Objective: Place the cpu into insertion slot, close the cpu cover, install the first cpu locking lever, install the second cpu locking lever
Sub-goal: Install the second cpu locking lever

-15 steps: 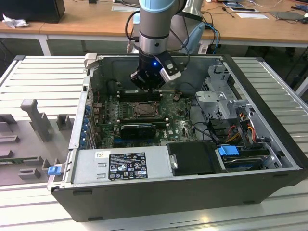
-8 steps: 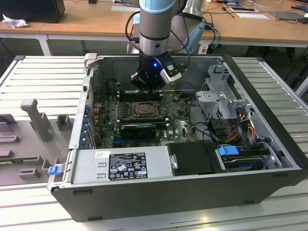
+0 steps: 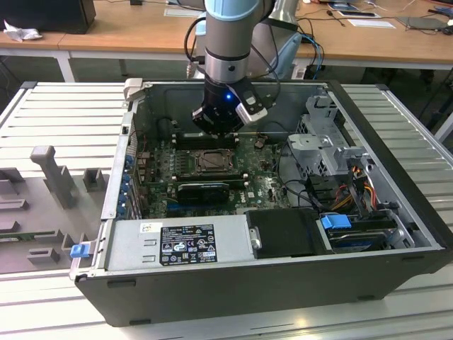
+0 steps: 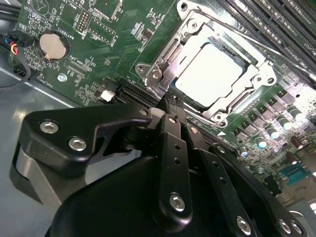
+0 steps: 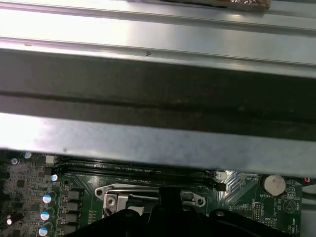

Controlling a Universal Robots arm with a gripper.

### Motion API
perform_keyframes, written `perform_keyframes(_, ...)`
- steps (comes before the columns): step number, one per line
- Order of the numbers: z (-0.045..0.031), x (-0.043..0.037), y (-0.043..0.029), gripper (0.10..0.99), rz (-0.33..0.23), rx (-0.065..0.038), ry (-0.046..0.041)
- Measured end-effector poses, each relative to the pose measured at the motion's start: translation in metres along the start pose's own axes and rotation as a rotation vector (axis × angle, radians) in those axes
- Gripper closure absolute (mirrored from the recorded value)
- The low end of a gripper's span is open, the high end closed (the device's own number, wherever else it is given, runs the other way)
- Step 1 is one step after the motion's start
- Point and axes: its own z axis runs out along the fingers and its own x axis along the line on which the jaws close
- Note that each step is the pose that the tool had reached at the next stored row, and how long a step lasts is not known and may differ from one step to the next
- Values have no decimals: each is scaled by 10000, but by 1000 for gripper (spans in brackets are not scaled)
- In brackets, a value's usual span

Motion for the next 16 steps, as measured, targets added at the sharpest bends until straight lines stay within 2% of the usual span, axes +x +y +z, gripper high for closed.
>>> perform_keyframes(1,-1,1,-11,980,0,-1,-1)
perform_keyframes(4,-75,0,-7,980,0,0,-1)
perform_keyframes(9,-271,-2,7,980,0,0,0)
perform_keyframes(11,-320,-3,9,980,-2,0,0)
perform_keyframes(13,-322,1,-24,980,0,0,0)
perform_keyframes(14,-321,5,-73,980,2,0,11)
perform_keyframes(16,-315,20,-243,980,6,-5,63)
